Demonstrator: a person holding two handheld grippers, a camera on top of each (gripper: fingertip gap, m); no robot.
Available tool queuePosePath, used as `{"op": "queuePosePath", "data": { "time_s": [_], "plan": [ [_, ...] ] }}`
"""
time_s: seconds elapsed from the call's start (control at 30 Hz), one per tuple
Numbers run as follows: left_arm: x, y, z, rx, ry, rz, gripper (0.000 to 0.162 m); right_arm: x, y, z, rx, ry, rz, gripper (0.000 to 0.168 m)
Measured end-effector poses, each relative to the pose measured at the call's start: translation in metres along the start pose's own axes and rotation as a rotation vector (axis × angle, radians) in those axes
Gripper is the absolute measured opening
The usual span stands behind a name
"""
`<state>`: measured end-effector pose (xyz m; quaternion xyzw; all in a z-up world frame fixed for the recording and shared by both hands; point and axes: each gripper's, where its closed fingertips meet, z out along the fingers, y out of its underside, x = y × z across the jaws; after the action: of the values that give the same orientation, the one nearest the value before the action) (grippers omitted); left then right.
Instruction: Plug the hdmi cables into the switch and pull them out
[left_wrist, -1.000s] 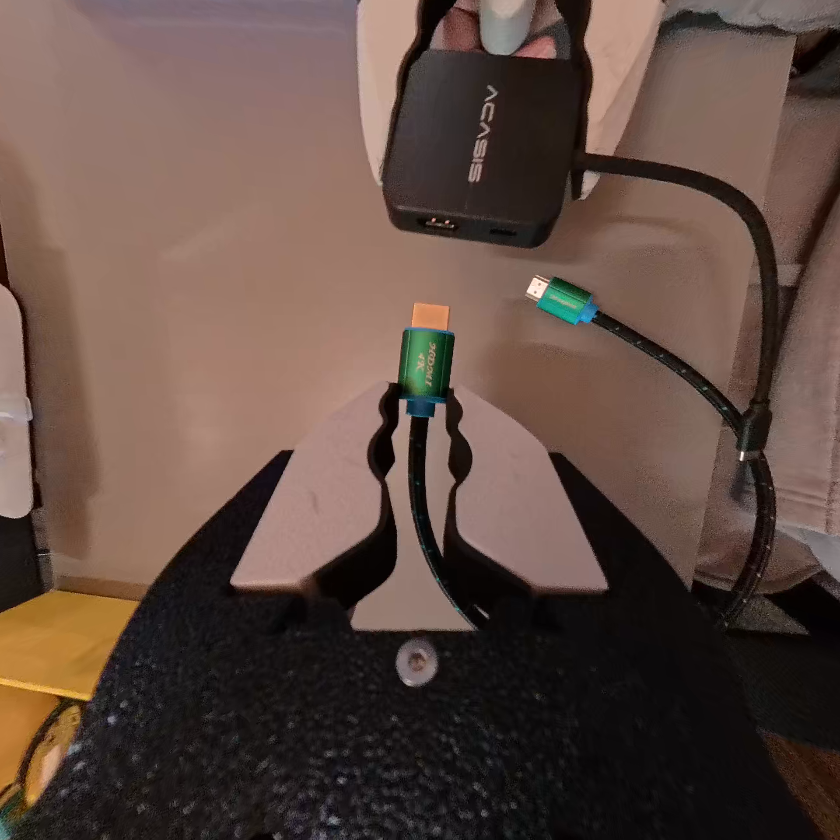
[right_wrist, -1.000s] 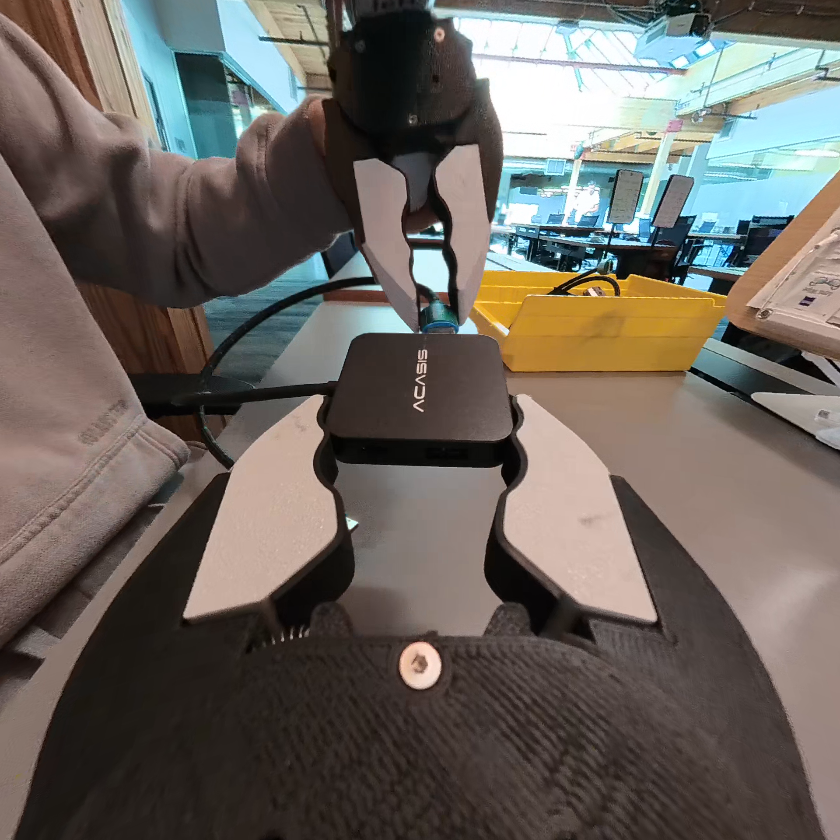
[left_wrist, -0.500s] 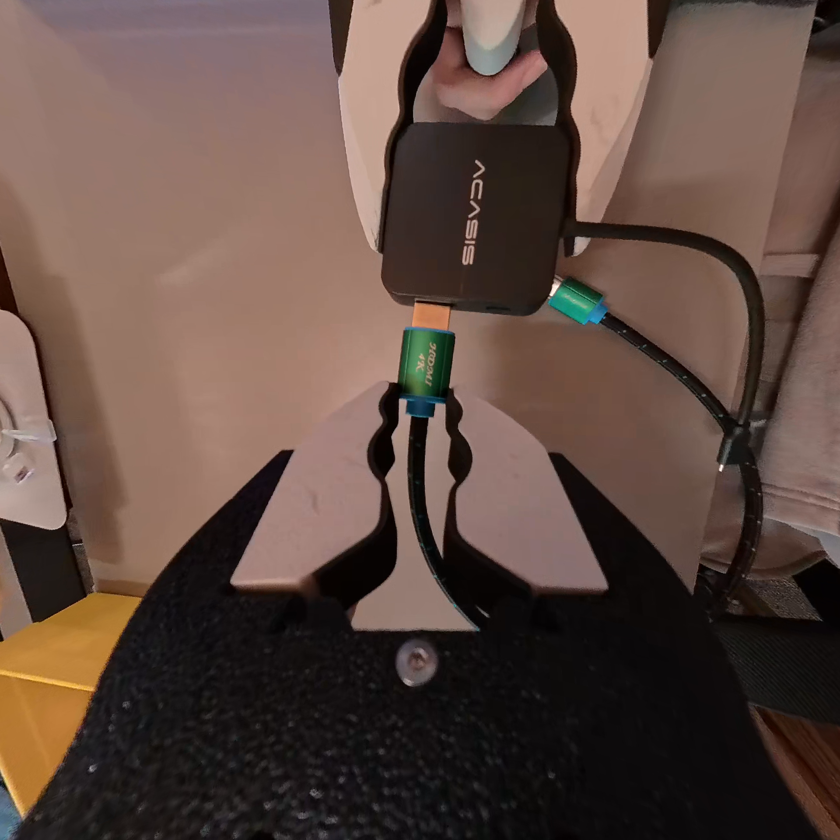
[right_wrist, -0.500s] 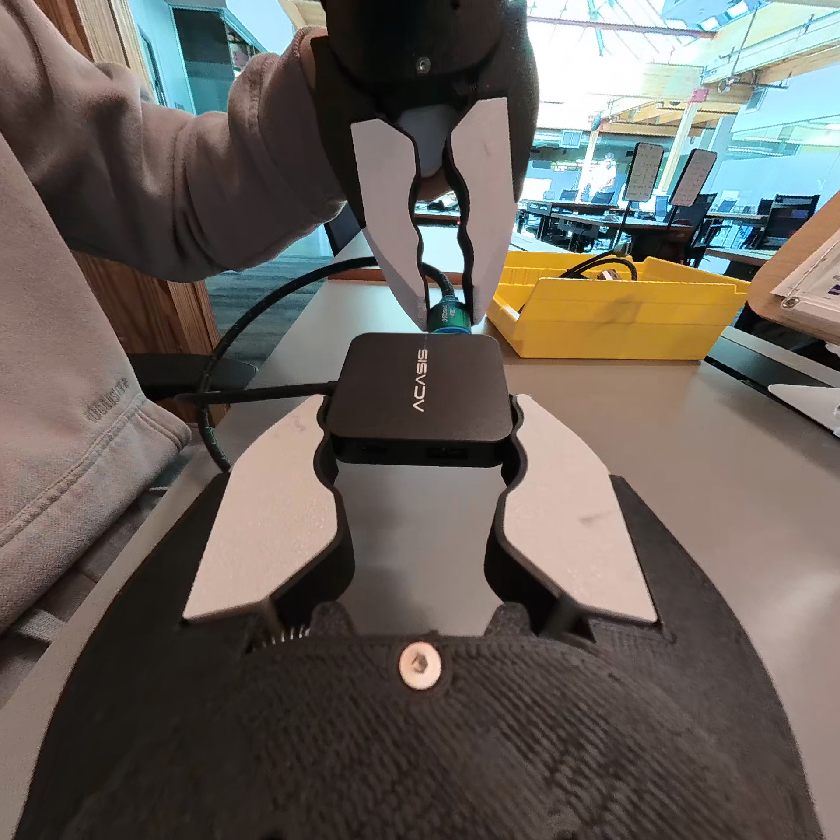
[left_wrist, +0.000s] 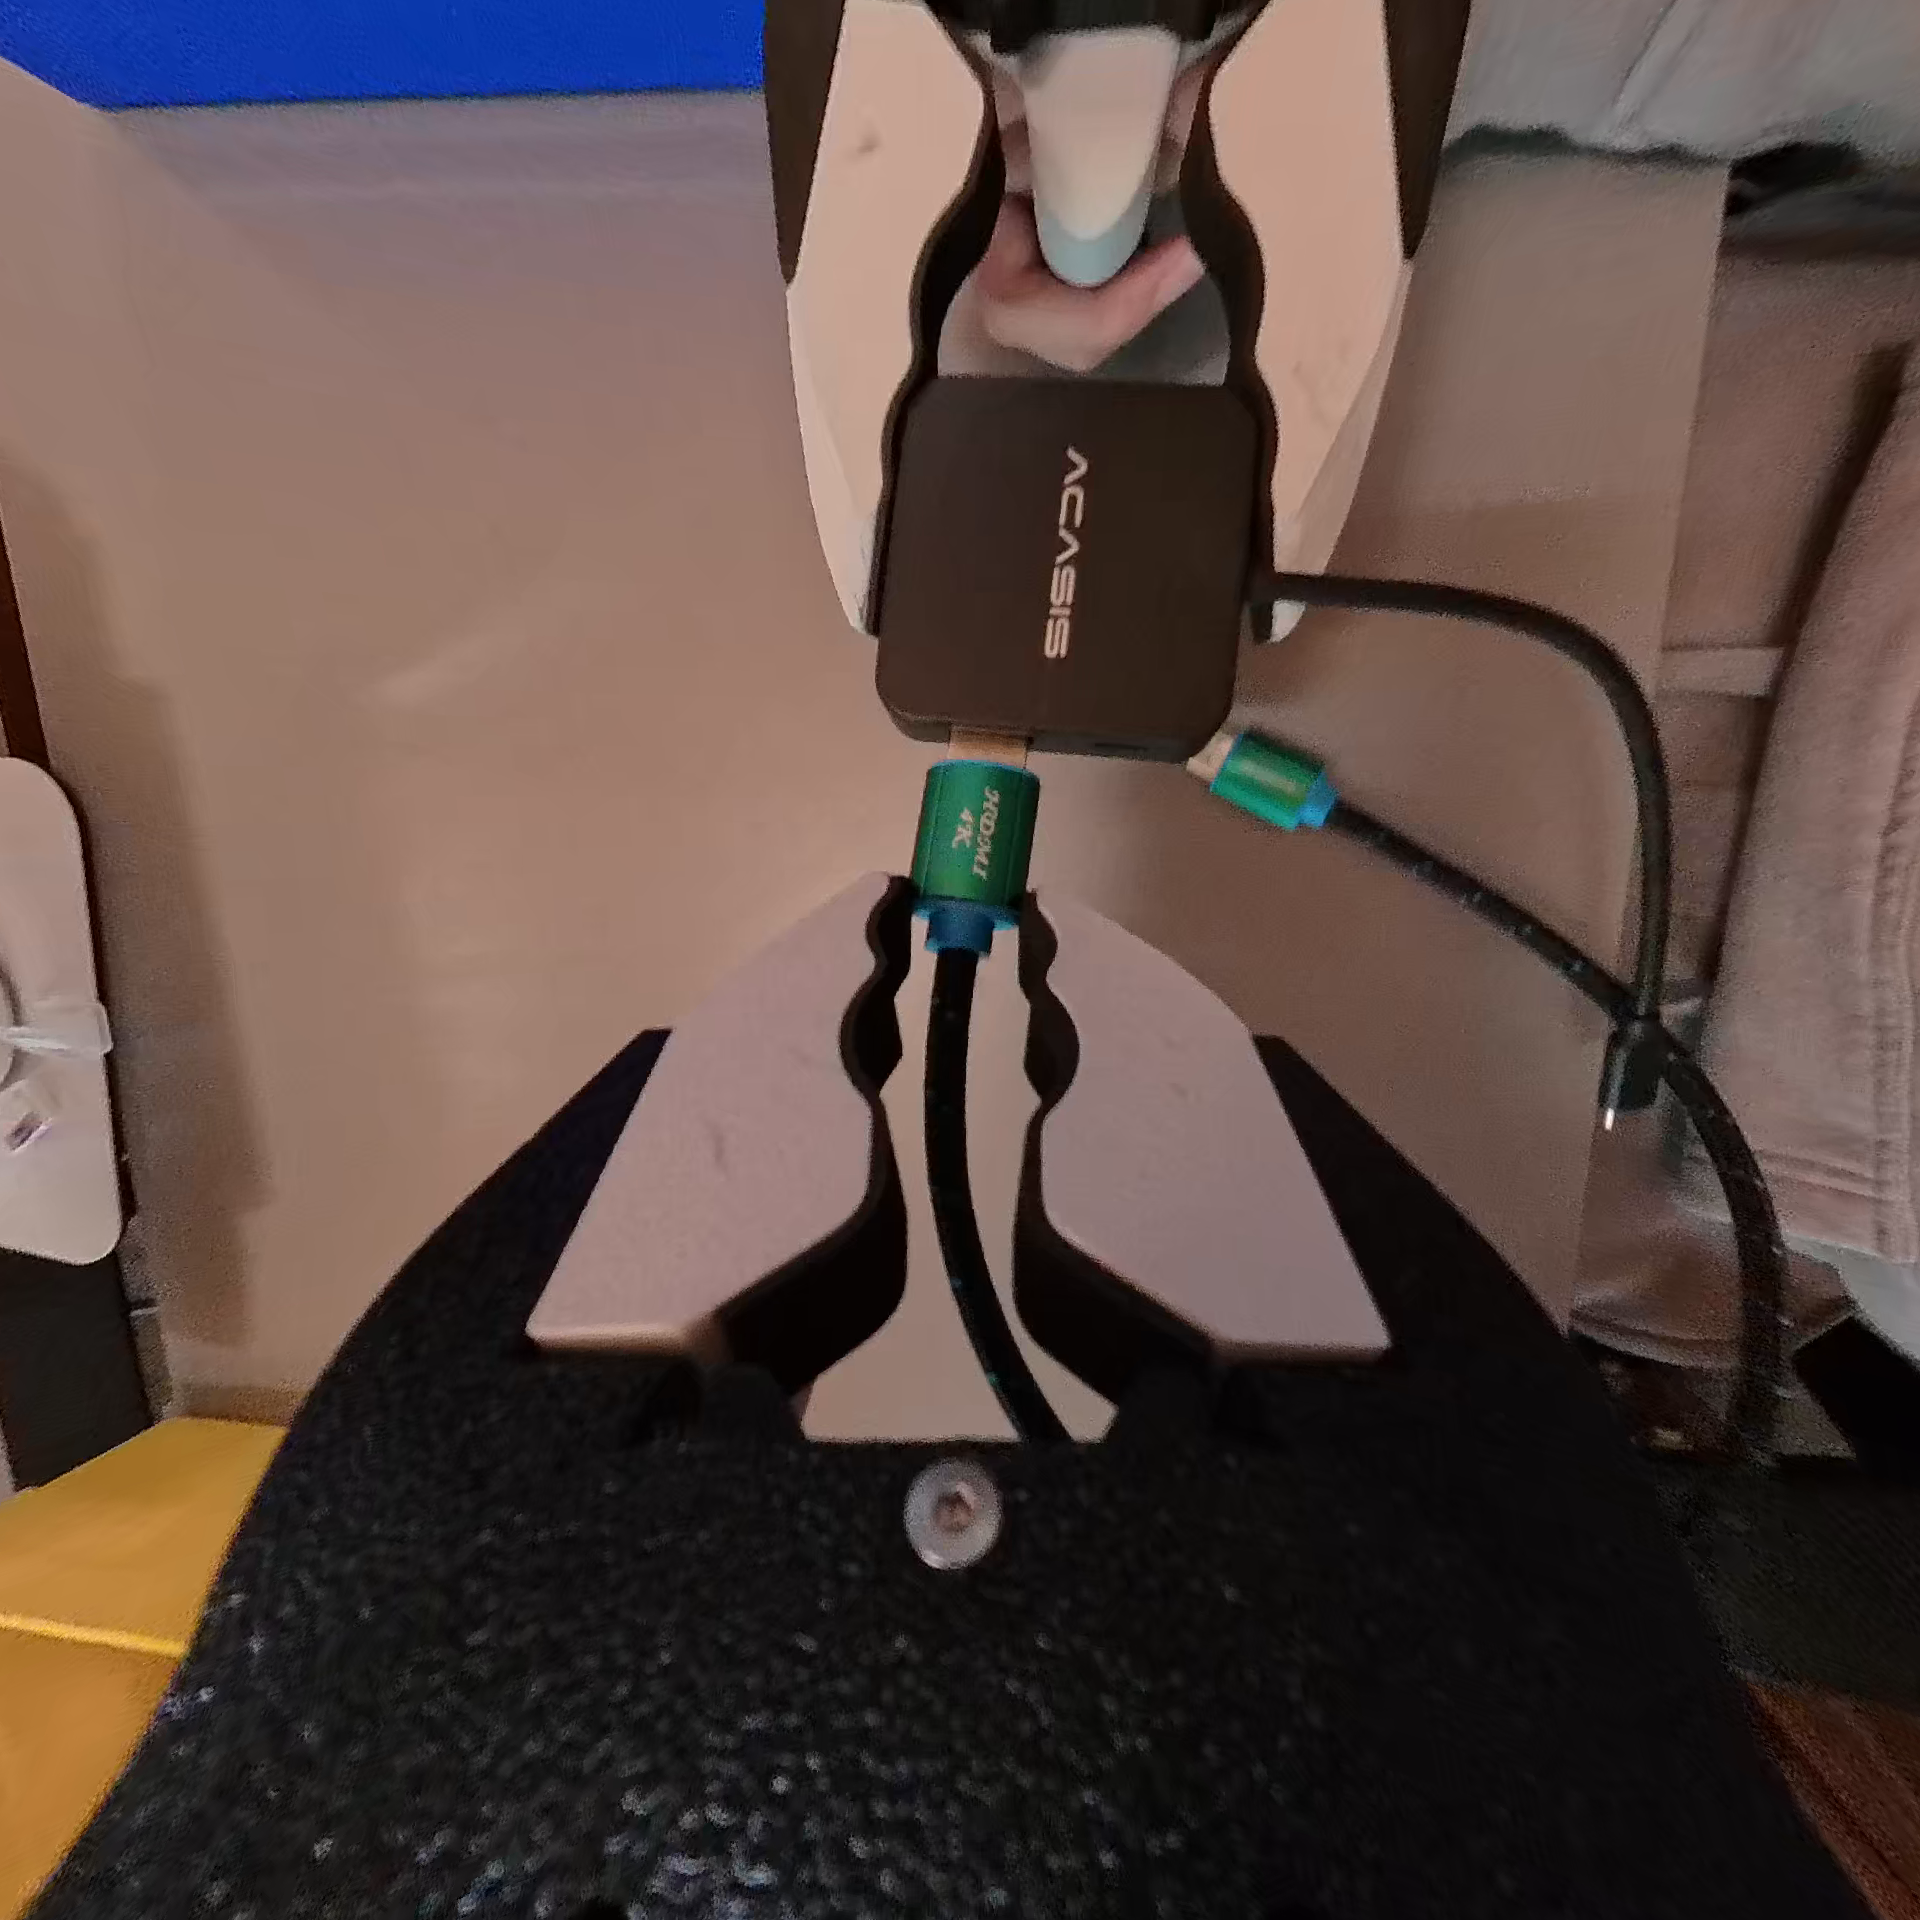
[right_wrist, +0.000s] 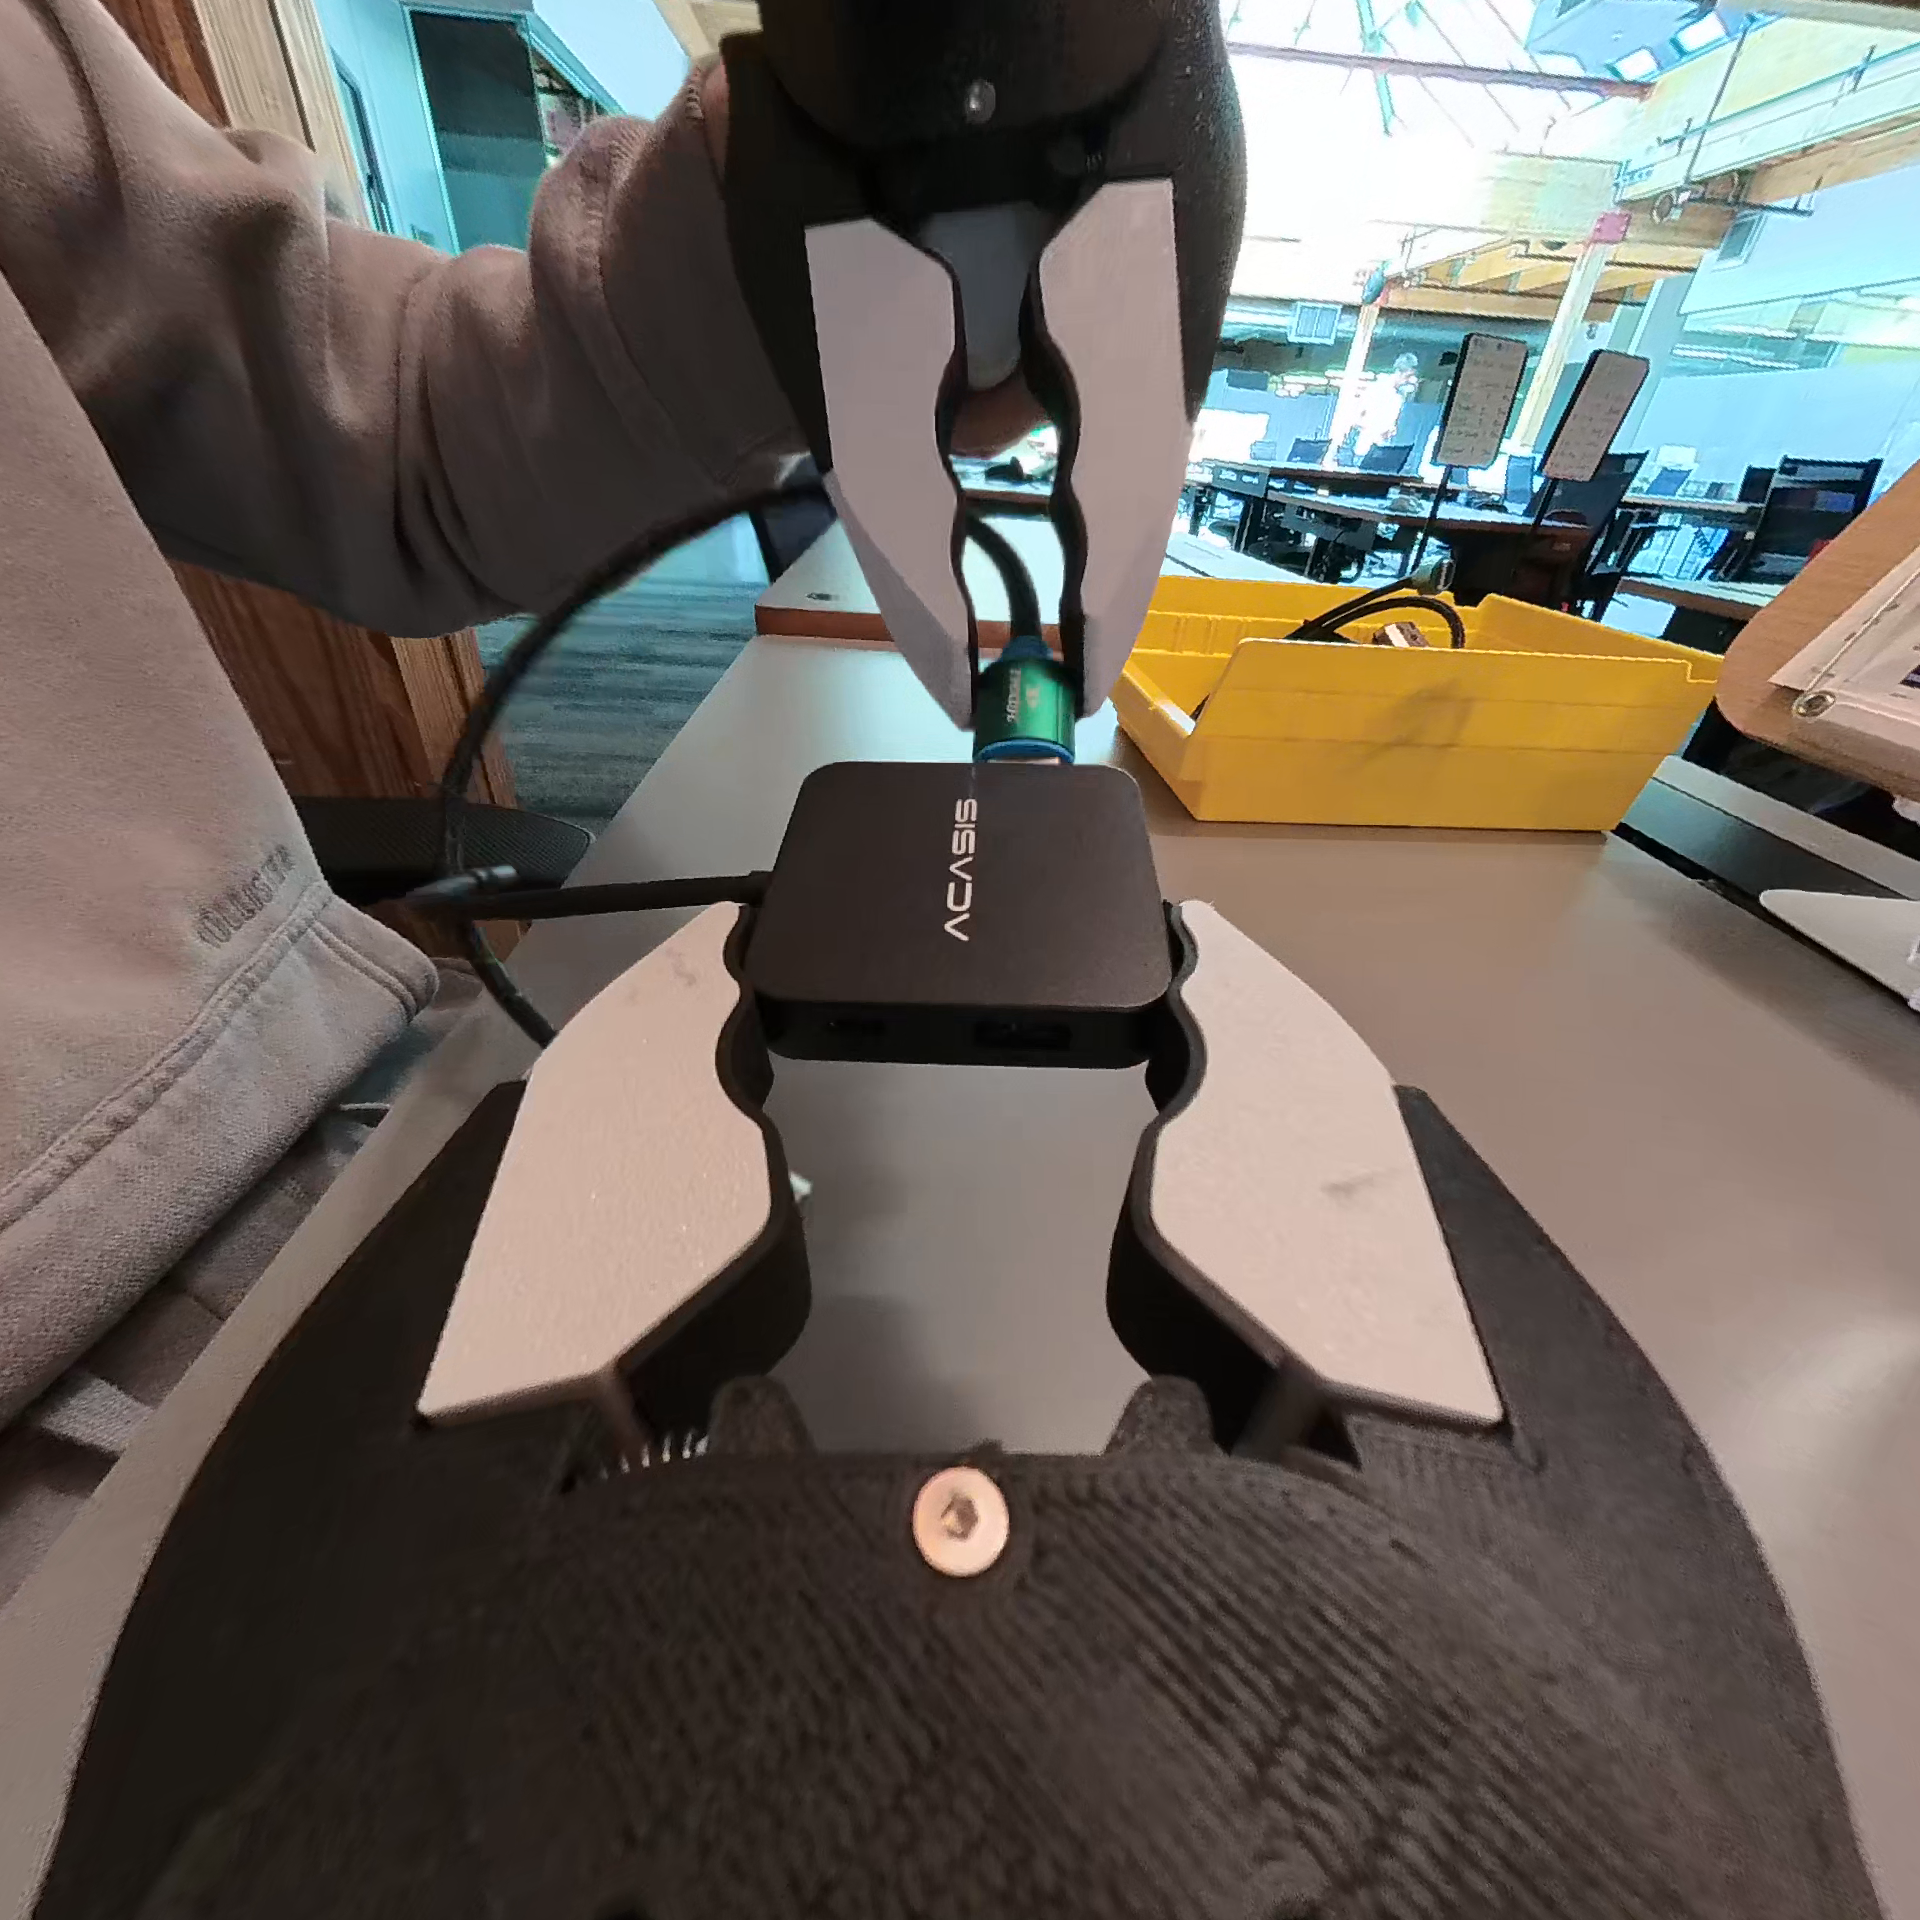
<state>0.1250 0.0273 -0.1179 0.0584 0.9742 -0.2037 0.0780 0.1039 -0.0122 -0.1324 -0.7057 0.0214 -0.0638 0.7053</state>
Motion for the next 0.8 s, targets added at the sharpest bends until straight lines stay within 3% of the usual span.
{"op": "queuePosePath", "data": {
  "time_s": [0.03,0.17,0.43,0.8],
  "plan": [
    [0.0,-0.002,-0.001,0.018,0.009,-0.002,0.019,0.0,0.001,0.001,-0.011,0.003,-0.002,0.073],
    [-0.001,-0.003,-0.003,0.046,0.0,-0.015,0.019,0.002,-0.002,0.001,0.003,0.023,-0.029,0.072],
    [0.002,-0.007,-0.002,0.274,0.106,-0.098,0.019,-0.001,-0.017,-0.004,0.094,0.01,-0.043,0.073],
    [0.0,0.009,0.006,-0.044,-0.049,0.023,0.019,0.002,-0.002,0.0,-0.1,0.07,-0.186,0.073]
  ]
}}
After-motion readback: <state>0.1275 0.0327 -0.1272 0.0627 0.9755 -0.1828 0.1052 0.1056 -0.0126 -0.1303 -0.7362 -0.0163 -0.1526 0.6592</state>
